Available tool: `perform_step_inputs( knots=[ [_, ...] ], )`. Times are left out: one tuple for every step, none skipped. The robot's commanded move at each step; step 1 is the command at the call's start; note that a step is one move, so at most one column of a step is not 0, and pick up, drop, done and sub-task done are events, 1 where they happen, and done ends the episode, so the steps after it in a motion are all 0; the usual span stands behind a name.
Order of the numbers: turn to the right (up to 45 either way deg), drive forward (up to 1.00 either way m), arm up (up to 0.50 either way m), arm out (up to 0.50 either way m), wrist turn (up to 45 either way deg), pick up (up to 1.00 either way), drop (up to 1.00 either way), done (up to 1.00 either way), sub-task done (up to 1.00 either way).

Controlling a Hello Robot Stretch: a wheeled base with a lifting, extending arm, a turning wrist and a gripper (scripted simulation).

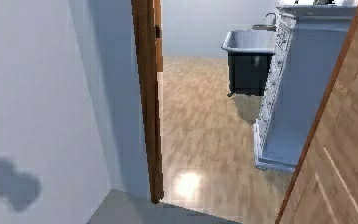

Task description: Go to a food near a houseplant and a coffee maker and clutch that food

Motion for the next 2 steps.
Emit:
perform_step_inputs(
  knots=[
    [6.0,0.00,0.00,0.00,0.0,0.00,0.00,0.00,0.00],
    [3.0,0.00,0.00,0.00,0.0,0.00,0.00,0.00,0.00]
  ],
)
